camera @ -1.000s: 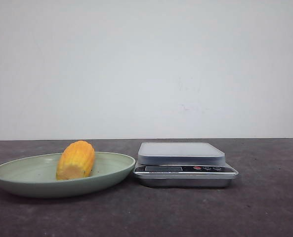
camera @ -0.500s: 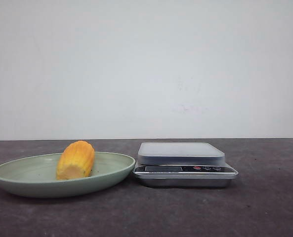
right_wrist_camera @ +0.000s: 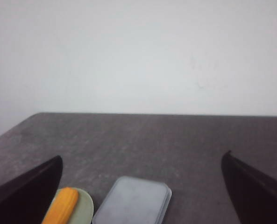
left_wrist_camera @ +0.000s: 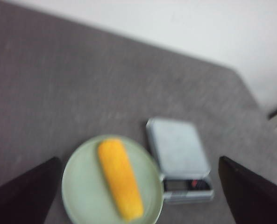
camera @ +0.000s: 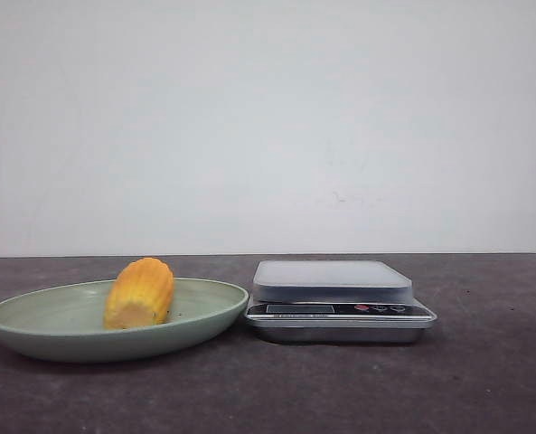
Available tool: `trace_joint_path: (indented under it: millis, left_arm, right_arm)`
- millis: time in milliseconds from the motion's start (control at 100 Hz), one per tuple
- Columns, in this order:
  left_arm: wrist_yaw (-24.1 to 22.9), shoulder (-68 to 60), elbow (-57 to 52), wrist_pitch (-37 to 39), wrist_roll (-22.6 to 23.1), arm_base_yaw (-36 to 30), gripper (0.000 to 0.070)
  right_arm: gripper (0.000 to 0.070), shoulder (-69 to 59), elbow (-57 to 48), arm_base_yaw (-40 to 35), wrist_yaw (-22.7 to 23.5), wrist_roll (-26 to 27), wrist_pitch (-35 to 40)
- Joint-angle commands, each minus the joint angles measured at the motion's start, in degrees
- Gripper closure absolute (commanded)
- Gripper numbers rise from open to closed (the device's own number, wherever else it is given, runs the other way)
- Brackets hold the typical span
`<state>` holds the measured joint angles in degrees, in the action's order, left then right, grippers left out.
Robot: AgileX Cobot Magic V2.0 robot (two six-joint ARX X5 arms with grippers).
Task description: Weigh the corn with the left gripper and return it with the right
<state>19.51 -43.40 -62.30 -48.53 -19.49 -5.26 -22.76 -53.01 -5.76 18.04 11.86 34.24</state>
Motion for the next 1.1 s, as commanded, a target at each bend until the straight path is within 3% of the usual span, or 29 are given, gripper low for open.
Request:
trace_joint_path:
  millis: [0,240,830,870,900,990,1030,1090]
  left_arm:
    - [0.0,-4.2,0.2,-1.3,0.0,-0.7,0.0000]
    - [-0.1,-19.6,0.2,-2.1,0.9,-6.0,0.0000]
    - [-1.0,-50.5,0.2,11.4,-2.5,-18.6,0.0004]
    - [-1.2,-51.5,0.2,11.5,-2.6,-19.0,0.0066]
    - [-1.3,-52.1,0.2,11.6,-2.6,-19.2,0.0173]
    - [-1.4,-53.0,0.2,11.5,-1.9,-19.6,0.0700]
    - [-1.5,-53.0,0.2,11.7,-1.6,-19.8,0.0674]
    - [-1.2,-52.9,0.1,12.2,-1.1,-20.1,0.0700]
  right_arm:
    - [0.0000,-0.9,-0.1,0.0,0.0,0.1,0.7]
    - [0.0000,-3.0,0.3,0.0,-0.1,0.1,3.6]
    - [0.0000,-3.8,0.3,0.0,-1.9,-0.1,5.8]
    - [0.0000,-3.8,0.3,0.0,-1.9,-0.1,6.1]
    - [0.0000,-3.8,0.3,0.0,-1.9,-0.2,6.1]
    - [0.0000,-3.8,0.3,0.0,-2.0,-0.3,6.5]
    - [0.0000,-3.8,0.3,0.0,-2.0,-0.4,6.6]
    - [0.0000,-3.8,0.3,0.0,-2.0,-0.6,6.6]
